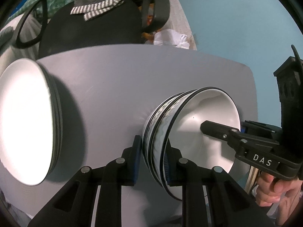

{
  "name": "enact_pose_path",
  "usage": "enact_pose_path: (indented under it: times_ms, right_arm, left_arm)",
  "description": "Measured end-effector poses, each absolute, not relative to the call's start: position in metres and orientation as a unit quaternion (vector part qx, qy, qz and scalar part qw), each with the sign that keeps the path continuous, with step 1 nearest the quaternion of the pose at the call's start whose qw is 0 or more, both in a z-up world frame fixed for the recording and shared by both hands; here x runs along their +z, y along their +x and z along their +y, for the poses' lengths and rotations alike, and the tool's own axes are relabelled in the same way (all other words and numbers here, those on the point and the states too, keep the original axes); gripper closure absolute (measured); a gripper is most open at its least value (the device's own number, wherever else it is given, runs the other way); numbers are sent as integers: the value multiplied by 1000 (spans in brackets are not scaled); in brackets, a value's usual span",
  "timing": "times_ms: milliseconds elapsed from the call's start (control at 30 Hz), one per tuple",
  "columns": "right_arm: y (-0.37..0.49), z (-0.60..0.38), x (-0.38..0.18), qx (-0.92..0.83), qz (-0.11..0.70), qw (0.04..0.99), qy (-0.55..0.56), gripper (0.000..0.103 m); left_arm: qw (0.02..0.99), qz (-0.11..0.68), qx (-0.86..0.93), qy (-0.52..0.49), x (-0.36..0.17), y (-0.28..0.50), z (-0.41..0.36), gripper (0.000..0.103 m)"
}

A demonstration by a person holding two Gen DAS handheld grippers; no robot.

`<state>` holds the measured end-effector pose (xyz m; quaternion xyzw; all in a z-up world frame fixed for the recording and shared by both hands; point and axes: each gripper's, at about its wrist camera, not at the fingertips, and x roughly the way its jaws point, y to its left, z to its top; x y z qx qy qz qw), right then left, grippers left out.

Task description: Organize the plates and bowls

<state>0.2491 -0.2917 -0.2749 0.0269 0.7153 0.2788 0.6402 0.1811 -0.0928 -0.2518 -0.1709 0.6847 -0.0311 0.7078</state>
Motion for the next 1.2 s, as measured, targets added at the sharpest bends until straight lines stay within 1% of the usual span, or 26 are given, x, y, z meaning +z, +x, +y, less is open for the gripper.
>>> enact_pose_path:
  times_ms: [100,300,500,767,900,1067,1133,1200]
  right_arm:
    - [241,-284,-275,284,716,637,22,82]
    - [233,-276,-276,287,716,636,14,82]
    - [238,-275,-279,293,721,628,10,81]
    - [239,-274,-283,297,728,618,18,80]
    - [238,-273,-289,304,742,597,23,73]
    - [227,-277,-282,301,714,631,27,74]
    - [227,-281,-282,294,713,636,38,78]
    - [227,-287,-284,288,714,636,54,79]
  left_arm:
    - [708,687,-25,-162,-252,171,-89,83]
    - [706,684,-24,-183,-253,163,-79,84]
    - [709,687,-36,-159,-252,165,-85,83]
    - [690,688,-51,-219,-261,167,-71,78]
    - [695,685,-51,-210,-260,165,-71,78]
    - [699,683,-53,-207,-258,165,-75,78]
    - [700,682,-54,-205,-256,164,-78,78]
    - [700,681,-55,-206,-255,164,-79,78]
